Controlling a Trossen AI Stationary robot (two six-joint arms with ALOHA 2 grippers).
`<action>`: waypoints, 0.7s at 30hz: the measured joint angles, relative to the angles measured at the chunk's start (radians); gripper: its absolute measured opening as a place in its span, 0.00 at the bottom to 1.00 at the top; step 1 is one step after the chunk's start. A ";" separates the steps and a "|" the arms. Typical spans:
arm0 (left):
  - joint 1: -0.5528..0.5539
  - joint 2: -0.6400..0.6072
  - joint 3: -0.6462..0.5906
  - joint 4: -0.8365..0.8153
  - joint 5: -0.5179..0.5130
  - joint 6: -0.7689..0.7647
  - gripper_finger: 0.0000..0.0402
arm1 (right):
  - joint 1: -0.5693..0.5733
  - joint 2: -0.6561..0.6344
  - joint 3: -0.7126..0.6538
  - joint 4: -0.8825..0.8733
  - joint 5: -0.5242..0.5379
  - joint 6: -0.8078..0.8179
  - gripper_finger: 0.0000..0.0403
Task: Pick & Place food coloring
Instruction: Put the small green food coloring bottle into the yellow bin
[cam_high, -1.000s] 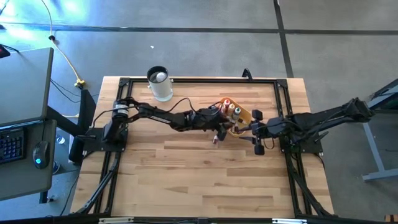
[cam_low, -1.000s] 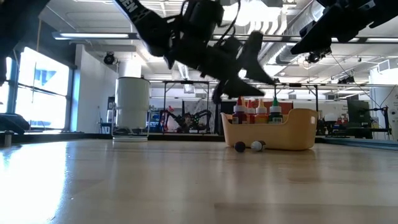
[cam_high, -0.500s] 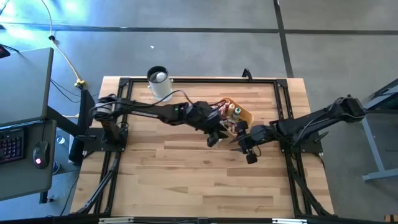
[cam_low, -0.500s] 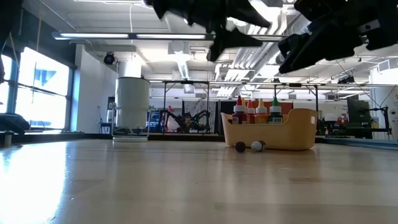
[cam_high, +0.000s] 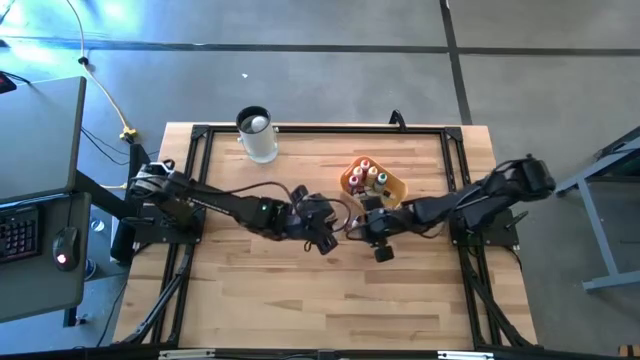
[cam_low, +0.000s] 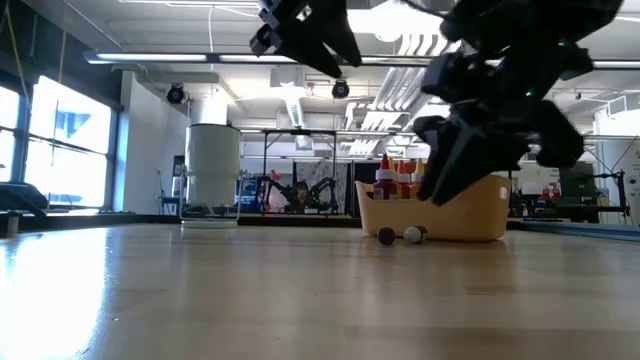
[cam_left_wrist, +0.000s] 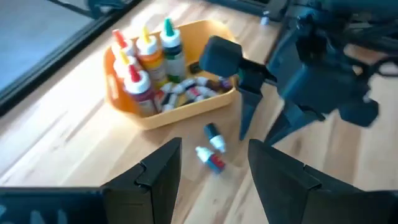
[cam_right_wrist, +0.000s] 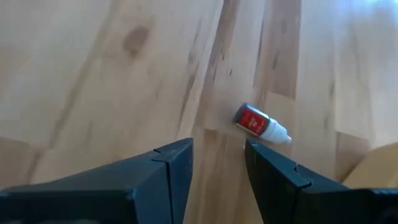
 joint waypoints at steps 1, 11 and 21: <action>-0.008 0.000 0.000 -0.015 -0.022 -0.012 0.46 | -0.004 0.023 0.025 -0.022 -0.001 0.000 0.35; -0.032 0.000 0.000 -0.034 -0.068 -0.032 0.46 | -0.031 0.216 0.298 -0.422 0.090 -0.185 0.35; -0.031 0.000 0.000 -0.036 -0.063 -0.032 0.46 | -0.056 0.298 0.341 -0.442 0.093 -0.336 0.35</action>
